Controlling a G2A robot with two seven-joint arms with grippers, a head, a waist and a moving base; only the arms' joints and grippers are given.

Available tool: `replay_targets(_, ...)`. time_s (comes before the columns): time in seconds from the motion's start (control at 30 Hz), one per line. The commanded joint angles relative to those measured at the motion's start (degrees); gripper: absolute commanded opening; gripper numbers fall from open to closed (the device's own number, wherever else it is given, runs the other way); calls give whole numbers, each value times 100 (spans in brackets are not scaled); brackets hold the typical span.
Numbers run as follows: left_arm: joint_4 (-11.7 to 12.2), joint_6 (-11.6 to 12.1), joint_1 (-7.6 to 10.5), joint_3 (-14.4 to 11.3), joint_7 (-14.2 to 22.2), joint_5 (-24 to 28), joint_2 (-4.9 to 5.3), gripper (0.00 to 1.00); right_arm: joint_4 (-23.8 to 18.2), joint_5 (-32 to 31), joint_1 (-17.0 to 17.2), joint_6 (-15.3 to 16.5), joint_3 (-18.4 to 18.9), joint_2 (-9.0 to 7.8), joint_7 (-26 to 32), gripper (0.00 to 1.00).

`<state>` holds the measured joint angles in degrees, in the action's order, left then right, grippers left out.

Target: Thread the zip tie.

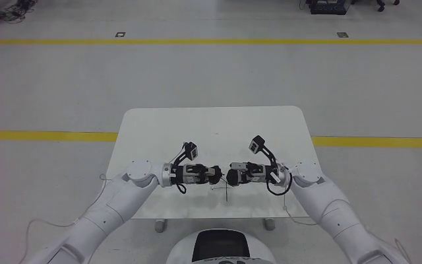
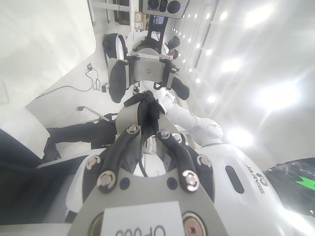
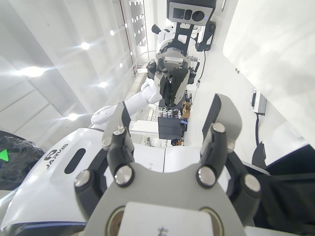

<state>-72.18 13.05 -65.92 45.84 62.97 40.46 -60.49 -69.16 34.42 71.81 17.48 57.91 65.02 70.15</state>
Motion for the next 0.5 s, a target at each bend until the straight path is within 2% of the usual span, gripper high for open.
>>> replay_targets(0.0, -27, 113, -9, 22, -46, -125, 12, 0, -13, 4, 15, -3, 22, -6, -13, 100)
replay_targets(0.1, -119, 428, -39, 67, -9, -290, 32, 0, -36, 3, 45, -8, 47, -13, -34, 100)
replay_targets(0.13, -126, 460, -38, 70, -9, -334, 36, 0, -32, 5, 47, -14, 50, -14, -41, 100)
replay_targets(0.4, -126, 460, -38, 70, -9, -334, 36, 0, -32, 5, 47, -14, 50, -14, -41, 100)
replay_targets(0.47, -112, 524, -58, 76, -215, -447, 34, 0, -32, 5, 47, -14, 50, -14, -41, 100)
